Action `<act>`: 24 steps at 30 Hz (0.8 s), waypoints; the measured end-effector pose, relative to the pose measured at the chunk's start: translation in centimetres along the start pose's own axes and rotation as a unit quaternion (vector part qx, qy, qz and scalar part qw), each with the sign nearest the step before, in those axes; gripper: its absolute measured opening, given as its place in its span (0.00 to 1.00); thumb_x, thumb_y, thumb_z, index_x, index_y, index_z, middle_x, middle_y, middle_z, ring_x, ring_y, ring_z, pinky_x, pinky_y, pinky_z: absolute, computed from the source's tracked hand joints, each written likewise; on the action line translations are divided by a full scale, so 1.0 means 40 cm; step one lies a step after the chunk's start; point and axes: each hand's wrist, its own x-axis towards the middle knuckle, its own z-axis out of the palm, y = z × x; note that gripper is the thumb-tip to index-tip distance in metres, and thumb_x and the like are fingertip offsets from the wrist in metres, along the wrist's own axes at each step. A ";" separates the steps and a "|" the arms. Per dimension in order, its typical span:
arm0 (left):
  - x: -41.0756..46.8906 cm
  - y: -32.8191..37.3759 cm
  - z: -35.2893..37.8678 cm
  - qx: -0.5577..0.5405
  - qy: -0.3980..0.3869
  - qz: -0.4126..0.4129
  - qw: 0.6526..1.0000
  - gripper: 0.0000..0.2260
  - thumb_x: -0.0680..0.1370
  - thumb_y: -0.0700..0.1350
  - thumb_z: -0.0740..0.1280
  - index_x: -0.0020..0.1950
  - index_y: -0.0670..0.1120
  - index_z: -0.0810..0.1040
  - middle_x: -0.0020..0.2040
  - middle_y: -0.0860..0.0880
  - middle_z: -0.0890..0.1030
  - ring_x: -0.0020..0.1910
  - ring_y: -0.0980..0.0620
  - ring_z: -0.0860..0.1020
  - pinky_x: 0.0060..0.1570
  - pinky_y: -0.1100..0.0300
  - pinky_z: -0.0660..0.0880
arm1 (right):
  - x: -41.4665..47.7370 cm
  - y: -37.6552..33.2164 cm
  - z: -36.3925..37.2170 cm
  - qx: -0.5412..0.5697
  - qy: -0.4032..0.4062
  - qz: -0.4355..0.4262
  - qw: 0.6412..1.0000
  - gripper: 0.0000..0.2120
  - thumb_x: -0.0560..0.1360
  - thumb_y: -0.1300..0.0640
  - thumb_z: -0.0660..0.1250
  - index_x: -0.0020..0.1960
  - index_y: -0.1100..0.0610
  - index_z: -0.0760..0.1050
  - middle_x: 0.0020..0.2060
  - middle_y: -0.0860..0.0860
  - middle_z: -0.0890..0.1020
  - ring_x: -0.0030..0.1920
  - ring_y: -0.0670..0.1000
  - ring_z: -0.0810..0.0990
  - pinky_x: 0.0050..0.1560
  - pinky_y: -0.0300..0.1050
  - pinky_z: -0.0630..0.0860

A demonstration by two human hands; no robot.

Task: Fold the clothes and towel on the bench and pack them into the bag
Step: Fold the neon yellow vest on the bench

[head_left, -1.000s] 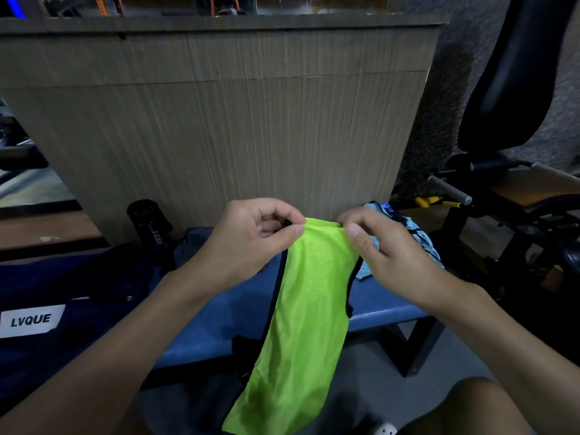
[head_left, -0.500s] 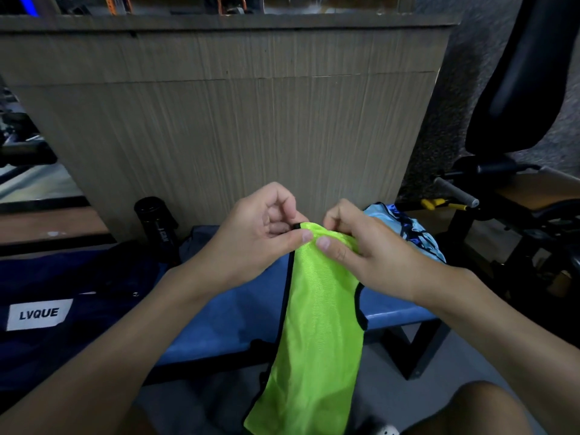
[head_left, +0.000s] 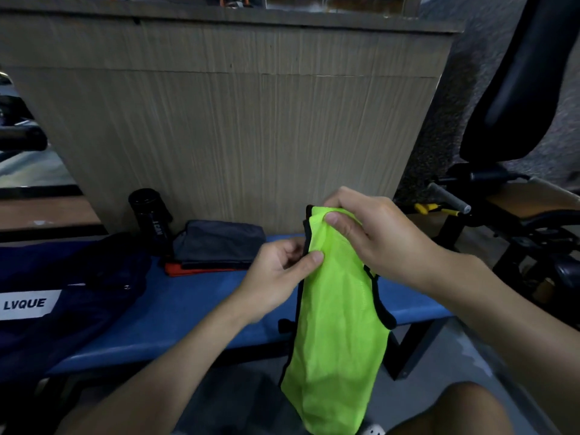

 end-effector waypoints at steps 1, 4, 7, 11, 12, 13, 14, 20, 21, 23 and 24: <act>-0.001 -0.011 0.005 -0.002 0.004 -0.014 1.000 0.10 0.75 0.45 0.68 0.53 0.43 0.81 0.48 0.51 0.86 0.48 0.56 0.82 0.49 0.64 0.77 | -0.004 0.002 -0.005 -0.002 0.008 0.003 1.000 0.10 0.81 0.53 0.58 0.50 0.58 0.74 0.36 0.48 0.77 0.36 0.46 0.75 0.37 0.34 0.68; -0.004 -0.039 0.011 0.024 0.005 -0.033 0.999 0.10 0.75 0.46 0.68 0.49 0.41 0.83 0.45 0.47 0.85 0.46 0.52 0.81 0.50 0.57 0.77 | -0.018 0.011 -0.018 -0.004 0.035 0.032 0.999 0.10 0.82 0.50 0.57 0.49 0.55 0.71 0.29 0.53 0.74 0.30 0.51 0.71 0.31 0.39 0.65; -0.006 -0.055 0.011 0.036 0.000 -0.043 0.998 0.07 0.79 0.40 0.67 0.50 0.38 0.82 0.46 0.45 0.84 0.46 0.50 0.80 0.52 0.54 0.76 | -0.030 0.020 -0.025 -0.004 0.082 0.041 0.996 0.07 0.82 0.51 0.58 0.48 0.53 0.70 0.28 0.56 0.73 0.29 0.53 0.70 0.29 0.43 0.64; -0.017 -0.077 0.006 0.050 -0.019 -0.066 0.996 0.06 0.79 0.35 0.67 0.54 0.36 0.81 0.49 0.46 0.86 0.48 0.53 0.83 0.51 0.59 0.80 | -0.038 0.030 -0.032 0.011 0.138 0.054 0.989 0.05 0.81 0.53 0.58 0.48 0.53 0.70 0.29 0.60 0.72 0.29 0.55 0.69 0.30 0.49 0.65; -0.022 -0.085 0.002 0.053 -0.025 -0.075 0.995 0.07 0.80 0.35 0.66 0.56 0.35 0.80 0.51 0.44 0.85 0.49 0.51 0.83 0.52 0.58 0.80 | -0.040 0.034 -0.033 0.015 0.150 0.060 0.987 0.06 0.81 0.54 0.58 0.48 0.54 0.70 0.29 0.60 0.72 0.29 0.56 0.68 0.29 0.48 0.65; -0.028 -0.091 -0.002 0.059 -0.028 -0.083 0.994 0.08 0.80 0.35 0.66 0.56 0.35 0.80 0.52 0.43 0.85 0.49 0.51 0.83 0.53 0.56 0.80 | -0.042 0.039 -0.034 0.018 0.162 0.066 0.984 0.07 0.81 0.53 0.58 0.47 0.55 0.70 0.29 0.60 0.71 0.30 0.56 0.68 0.29 0.47 0.64; -0.033 -0.097 -0.011 0.070 -0.029 -0.090 0.993 0.07 0.80 0.36 0.66 0.56 0.35 0.80 0.51 0.42 0.85 0.48 0.50 0.82 0.52 0.55 0.79 | -0.044 0.044 -0.036 0.020 0.175 0.074 0.982 0.07 0.81 0.53 0.58 0.47 0.56 0.70 0.29 0.59 0.71 0.30 0.56 0.68 0.29 0.46 0.63; -0.016 -0.047 -0.100 0.130 0.065 -0.046 0.988 0.07 0.78 0.34 0.67 0.43 0.43 0.81 0.37 0.52 0.84 0.37 0.57 0.78 0.39 0.65 0.75 | -0.056 0.118 -0.013 0.019 0.268 0.176 0.947 0.07 0.83 0.58 0.60 0.48 0.59 0.71 0.32 0.49 0.71 0.32 0.45 0.67 0.33 0.36 0.64; 0.005 -0.022 -0.118 0.148 0.080 -0.031 0.985 0.08 0.78 0.33 0.68 0.43 0.45 0.81 0.36 0.54 0.84 0.35 0.60 0.78 0.38 0.67 0.75 | -0.057 0.137 -0.003 0.029 0.283 0.201 0.937 0.06 0.83 0.58 0.60 0.48 0.59 0.71 0.33 0.47 0.71 0.33 0.43 0.67 0.35 0.35 0.65; 0.064 0.038 -0.150 0.189 0.096 -0.003 0.977 0.09 0.76 0.33 0.69 0.43 0.47 0.81 0.33 0.57 0.83 0.32 0.65 0.77 0.36 0.71 0.74 | -0.052 0.177 0.017 0.072 0.311 0.247 0.915 0.06 0.83 0.59 0.59 0.48 0.58 0.71 0.34 0.46 0.71 0.35 0.42 0.68 0.38 0.40 0.66; 0.103 0.069 -0.164 0.212 0.096 0.011 0.972 0.08 0.76 0.33 0.70 0.43 0.46 0.81 0.32 0.57 0.83 0.31 0.66 0.77 0.36 0.72 0.73 | -0.044 0.197 0.025 0.099 0.324 0.267 0.902 0.06 0.83 0.59 0.59 0.48 0.58 0.71 0.35 0.47 0.72 0.36 0.43 0.69 0.39 0.42 0.67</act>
